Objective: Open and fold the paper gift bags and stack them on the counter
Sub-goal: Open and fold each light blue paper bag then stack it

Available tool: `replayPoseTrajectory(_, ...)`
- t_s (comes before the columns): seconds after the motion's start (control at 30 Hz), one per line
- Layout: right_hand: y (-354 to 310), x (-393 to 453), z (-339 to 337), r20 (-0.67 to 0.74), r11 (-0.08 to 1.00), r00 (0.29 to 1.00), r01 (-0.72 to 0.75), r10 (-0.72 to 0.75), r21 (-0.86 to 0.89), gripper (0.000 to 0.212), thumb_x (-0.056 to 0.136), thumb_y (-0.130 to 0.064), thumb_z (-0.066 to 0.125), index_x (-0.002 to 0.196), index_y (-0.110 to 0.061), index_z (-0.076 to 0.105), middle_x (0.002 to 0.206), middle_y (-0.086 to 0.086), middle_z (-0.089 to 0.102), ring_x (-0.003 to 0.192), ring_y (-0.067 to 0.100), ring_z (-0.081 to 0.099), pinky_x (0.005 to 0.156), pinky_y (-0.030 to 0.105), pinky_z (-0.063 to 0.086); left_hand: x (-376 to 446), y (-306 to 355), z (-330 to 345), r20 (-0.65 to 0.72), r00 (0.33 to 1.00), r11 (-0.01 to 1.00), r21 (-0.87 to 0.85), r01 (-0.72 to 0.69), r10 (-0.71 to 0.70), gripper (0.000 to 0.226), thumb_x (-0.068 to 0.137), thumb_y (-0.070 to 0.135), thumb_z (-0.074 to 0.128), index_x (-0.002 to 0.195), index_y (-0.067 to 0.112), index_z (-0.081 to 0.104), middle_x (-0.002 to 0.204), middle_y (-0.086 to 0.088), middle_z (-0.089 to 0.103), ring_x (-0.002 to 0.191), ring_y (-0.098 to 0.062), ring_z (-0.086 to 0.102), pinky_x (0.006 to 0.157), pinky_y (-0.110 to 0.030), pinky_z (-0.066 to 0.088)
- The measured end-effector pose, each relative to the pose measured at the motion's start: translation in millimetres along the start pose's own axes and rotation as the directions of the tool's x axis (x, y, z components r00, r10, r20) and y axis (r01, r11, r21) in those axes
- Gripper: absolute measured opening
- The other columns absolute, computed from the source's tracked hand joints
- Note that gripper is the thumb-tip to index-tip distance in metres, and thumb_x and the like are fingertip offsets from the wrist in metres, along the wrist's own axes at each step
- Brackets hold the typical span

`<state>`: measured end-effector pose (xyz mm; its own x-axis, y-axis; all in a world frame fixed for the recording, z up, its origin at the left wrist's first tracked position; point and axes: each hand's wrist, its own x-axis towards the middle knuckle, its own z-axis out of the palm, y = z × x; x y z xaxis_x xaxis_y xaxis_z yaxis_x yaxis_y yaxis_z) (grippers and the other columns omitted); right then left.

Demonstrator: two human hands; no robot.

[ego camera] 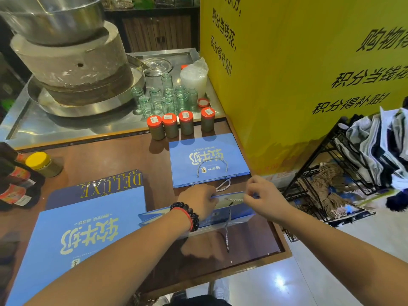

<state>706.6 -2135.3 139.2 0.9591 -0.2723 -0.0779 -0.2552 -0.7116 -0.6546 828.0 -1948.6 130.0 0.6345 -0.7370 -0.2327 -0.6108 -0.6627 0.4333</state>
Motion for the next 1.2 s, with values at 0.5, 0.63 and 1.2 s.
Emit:
replayPoseTrajectory(0.5, 2.9, -15.5, 20.9, -0.249, 0.83, 0.892, 0.206, -0.377, -0.519, 0.015, 0.07, -0.016, 0.07, 0.085, -0.013, 0.067, 0.102, 0.012, 0.062, 0.092, 0.032, 0.057, 0.073, 0.038, 0.041, -66.1, -82.5, -15.2, -0.237, 0.907, 0.913, 0.304, -0.272, 0.349, 0.014, 0.069, 0.02, 0.081, 0.076, 0.018, 0.069, 0.104, -0.007, 0.064, 0.096, -0.028, 0.06, 0.071, -0.037, 0.057)
replayPoseTrajectory(0.63, -10.7, -36.6, 59.4, -0.227, 0.92, 0.969, 0.0, -0.097, -0.393, 0.019, 0.083, -0.038, 0.057, 0.086, -0.021, 0.066, 0.088, -0.004, 0.06, 0.074, 0.021, 0.062, 0.055, 0.034, 0.046, -68.4, -83.5, -11.1, -0.287, 0.888, 0.918, 0.28, -0.28, 0.359, 0.012, 0.07, 0.016, 0.081, 0.076, 0.017, 0.071, 0.109, -0.009, 0.063, 0.101, -0.026, 0.052, 0.072, -0.037, 0.055)
replayPoseTrajectory(1.2, 62.9, -79.3, 124.9, 0.194, 0.703, 0.677, -0.701, 0.71, -0.121, 0.012, 0.096, -0.015, 0.054, 0.098, -0.012, 0.065, 0.078, 0.001, 0.059, 0.071, 0.016, 0.059, 0.057, 0.018, 0.046, -71.3, -83.8, -3.2, -0.376, 0.896, 0.967, 0.182, -0.18, 0.237, 0.008, 0.074, 0.01, 0.079, 0.077, 0.01, 0.072, 0.099, -0.006, 0.066, 0.092, -0.029, 0.063, 0.071, -0.037, 0.057)
